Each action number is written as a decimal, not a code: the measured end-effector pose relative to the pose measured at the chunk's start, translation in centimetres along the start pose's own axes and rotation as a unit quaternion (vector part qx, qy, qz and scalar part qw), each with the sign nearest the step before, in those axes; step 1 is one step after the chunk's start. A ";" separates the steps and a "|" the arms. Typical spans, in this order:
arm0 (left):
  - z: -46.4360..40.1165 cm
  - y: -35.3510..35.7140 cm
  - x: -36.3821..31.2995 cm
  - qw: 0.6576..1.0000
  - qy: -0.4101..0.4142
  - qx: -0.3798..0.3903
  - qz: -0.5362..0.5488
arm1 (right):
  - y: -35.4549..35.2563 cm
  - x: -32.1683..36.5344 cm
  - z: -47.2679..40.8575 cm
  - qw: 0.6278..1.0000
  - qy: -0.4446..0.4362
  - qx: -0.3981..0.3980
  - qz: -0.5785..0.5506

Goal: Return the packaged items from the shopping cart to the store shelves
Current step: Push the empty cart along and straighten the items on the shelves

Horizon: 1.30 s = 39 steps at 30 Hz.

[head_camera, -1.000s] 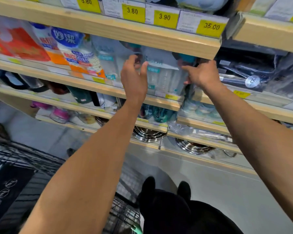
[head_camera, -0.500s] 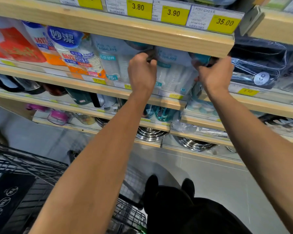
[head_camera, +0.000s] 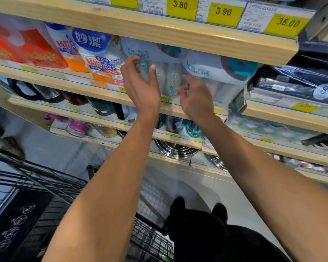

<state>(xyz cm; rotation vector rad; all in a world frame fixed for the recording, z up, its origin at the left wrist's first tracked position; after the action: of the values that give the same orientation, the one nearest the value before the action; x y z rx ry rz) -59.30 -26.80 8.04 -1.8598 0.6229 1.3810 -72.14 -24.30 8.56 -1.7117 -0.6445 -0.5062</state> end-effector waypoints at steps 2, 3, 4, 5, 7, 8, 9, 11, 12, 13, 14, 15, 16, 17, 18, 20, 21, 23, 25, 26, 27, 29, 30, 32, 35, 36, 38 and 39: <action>-0.4 0.2 0.0 1.000 0.009 -0.008 -0.019 | 0.6 -0.5 -0.9 0.998 0.053 0.013 0.008; -0.7 0.3 0.2 1.000 0.013 -0.005 -0.028 | 0.8 -0.8 -1.2 0.997 0.069 0.018 0.007; -1.0 0.3 0.3 0.999 0.017 0.000 -0.034 | 0.8 -0.8 -1.3 0.997 0.073 0.021 0.007; -1.4 0.3 0.4 0.999 0.021 0.004 -0.039 | 0.6 -0.9 -1.5 0.997 0.069 0.019 0.014; -1.9 0.3 0.4 0.998 0.034 0.014 -0.045 | -0.1 -1.1 -2.0 0.998 0.052 0.001 0.019; -2.0 0.3 0.4 0.998 0.038 0.014 -0.045 | -0.4 -1.2 -2.2 0.999 0.041 0.001 0.001; -2.2 0.2 0.4 0.998 0.042 0.009 -0.042 | -0.6 -1.5 -2.5 0.999 0.026 0.013 -0.023; -2.4 0.0 0.3 0.998 0.059 -0.017 -0.031 | -0.8 -2.4 -3.1 0.994 0.009 0.061 -0.085; -2.5 -0.1 0.3 0.996 0.077 -0.031 -0.028 | -0.8 -2.8 -3.2 0.989 0.014 0.079 -0.122; -2.7 0.0 0.2 0.995 0.091 -0.038 -0.031 | -0.8 -3.3 -3.3 0.984 0.022 0.086 -0.155; -2.9 0.1 0.1 0.993 0.099 -0.042 -0.038 | -0.9 -3.3 -3.3 0.980 0.027 0.086 -0.175; -3.2 0.3 0.0 0.993 0.098 -0.043 -0.050 | -0.9 -3.4 -3.4 0.979 0.032 0.082 -0.186; -3.3 0.4 -0.2 0.993 0.091 -0.040 -0.063 | -0.9 -3.1 -3.3 0.978 0.035 0.075 -0.193; -3.5 0.5 -0.3 0.993 0.083 -0.036 -0.075 | -0.9 -2.9 -3.3 0.976 0.039 0.073 -0.200; -3.7 0.6 -0.3 0.993 0.079 -0.031 -0.086 | -0.9 -2.5 -3.2 0.974 0.043 0.070 -0.211; -4.3 0.6 -0.3 0.992 0.077 -0.016 -0.103 | -0.9 -2.3 -2.7 0.971 0.045 0.063 -0.226; -4.5 0.5 -0.2 0.991 0.074 -0.003 -0.113 | -1.1 -2.1 -2.0 0.975 0.039 0.059 -0.212; -5.0 0.2 0.2 0.989 0.070 0.017 -0.128 | -1.5 -2.1 0.1 0.990 0.015 0.020 -0.140; -5.0 -0.2 0.7 0.991 0.070 0.028 -0.115 | -2.3 -2.3 2.9 0.993 0.011 -0.098 -0.067; -4.7 -0.5 0.9 0.992 0.072 0.021 -0.097 | -2.7 -2.3 4.2 0.983 0.011 -0.176 -0.043; -4.2 -0.7 1.0 0.994 0.076 0.001 -0.073 | -3.1 -2.4 5.3 0.968 0.007 -0.250 -0.031; -2.5 -1.0 1.1 0.995 0.089 -0.043 -0.027 | -4.0 -2.7 6.3 0.943 0.011 -0.332 -0.026; -1.5 -0.9 1.1 0.994 0.101 -0.035 -0.014 | -4.6 -3.0 6.2 0.939 0.022 -0.341 -0.025; 0.6 -0.1 0.9 0.990 0.122 0.059 -0.023 | -5.6 -3.9 5.3 0.944 0.055 -0.324 -0.018; 3.1 2.1 0.5 0.977 0.114 0.165 -0.076 | -7.2 -4.8 3.7 0.964 0.060 -0.258 -0.028; 3.7 2.8 0.1 0.975 0.118 0.166 -0.086 | -7.6 -5.0 3.3 0.972 0.051 -0.226 -0.034; 4.5 3.8 -0.8 0.973 0.130 0.158 -0.104 | -8.4 -5.5 2.6 0.983 0.045 -0.170 -0.049; 4.6 4.0 -1.1 0.974 0.126 0.156 -0.109 | -8.6 -5.6 2.3 0.985 0.049 -0.155 -0.052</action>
<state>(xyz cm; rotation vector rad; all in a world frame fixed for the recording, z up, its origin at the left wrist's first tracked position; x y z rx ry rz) -65.35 -25.69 7.25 -1.7964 0.6939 0.8587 -82.04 -21.50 10.73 -1.9373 -0.6100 -0.7929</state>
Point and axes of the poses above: each hand's wrist, its own z-axis away from the middle knuckle, its own y-axis out of the palm, x = y × z, the point moved 1 cm from there along -z, towards the middle knuckle, and after that the axes turned 13 degrees about -y, right-handed, at the moved point
